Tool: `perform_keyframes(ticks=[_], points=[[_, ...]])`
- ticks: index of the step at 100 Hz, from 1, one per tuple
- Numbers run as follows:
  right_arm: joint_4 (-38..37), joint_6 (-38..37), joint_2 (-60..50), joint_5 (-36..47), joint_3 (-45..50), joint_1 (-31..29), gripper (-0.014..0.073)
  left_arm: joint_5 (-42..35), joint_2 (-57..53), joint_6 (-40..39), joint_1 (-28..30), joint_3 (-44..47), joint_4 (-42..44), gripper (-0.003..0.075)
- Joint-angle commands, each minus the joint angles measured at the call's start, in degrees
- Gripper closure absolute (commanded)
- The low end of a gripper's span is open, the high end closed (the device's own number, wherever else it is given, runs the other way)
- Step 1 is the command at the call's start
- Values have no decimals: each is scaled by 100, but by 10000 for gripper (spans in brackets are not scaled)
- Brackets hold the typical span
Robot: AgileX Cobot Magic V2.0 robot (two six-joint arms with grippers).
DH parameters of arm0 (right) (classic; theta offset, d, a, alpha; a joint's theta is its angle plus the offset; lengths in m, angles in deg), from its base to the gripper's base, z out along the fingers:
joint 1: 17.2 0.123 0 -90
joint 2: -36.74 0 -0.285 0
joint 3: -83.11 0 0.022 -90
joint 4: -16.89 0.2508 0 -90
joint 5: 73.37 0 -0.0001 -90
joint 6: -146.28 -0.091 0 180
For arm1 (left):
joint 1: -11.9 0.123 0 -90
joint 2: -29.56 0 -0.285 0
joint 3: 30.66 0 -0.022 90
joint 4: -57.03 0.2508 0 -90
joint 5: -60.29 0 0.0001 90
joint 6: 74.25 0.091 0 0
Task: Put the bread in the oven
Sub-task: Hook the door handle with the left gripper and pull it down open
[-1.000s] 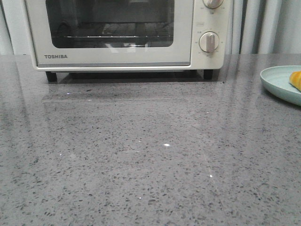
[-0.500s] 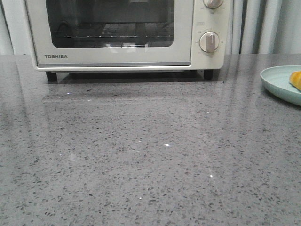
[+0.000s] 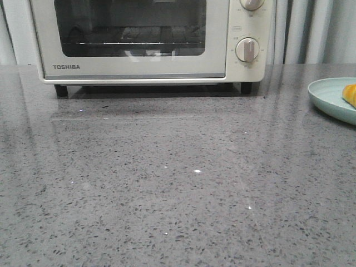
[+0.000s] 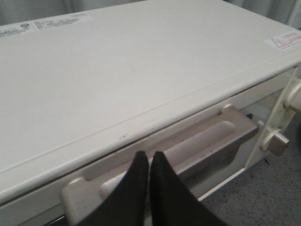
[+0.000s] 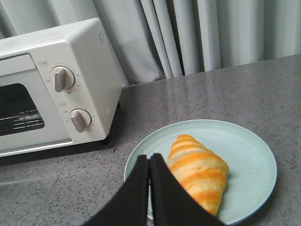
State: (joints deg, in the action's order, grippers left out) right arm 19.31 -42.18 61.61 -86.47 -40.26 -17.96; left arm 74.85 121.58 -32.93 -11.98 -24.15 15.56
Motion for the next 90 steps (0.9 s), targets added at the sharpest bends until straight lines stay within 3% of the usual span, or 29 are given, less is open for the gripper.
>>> perform_keyframes(ticks=[1,30,90], points=[[-68,42,85,403,-214,-1,641,171,-163,12,12,-173,-88,741],[-68,42,85,403,-214,-1,641,717,-173,12,12,-146,172,742],[-58,42,85,328,-214,-1,641,775,-665,-115,12,1091,318,742]])
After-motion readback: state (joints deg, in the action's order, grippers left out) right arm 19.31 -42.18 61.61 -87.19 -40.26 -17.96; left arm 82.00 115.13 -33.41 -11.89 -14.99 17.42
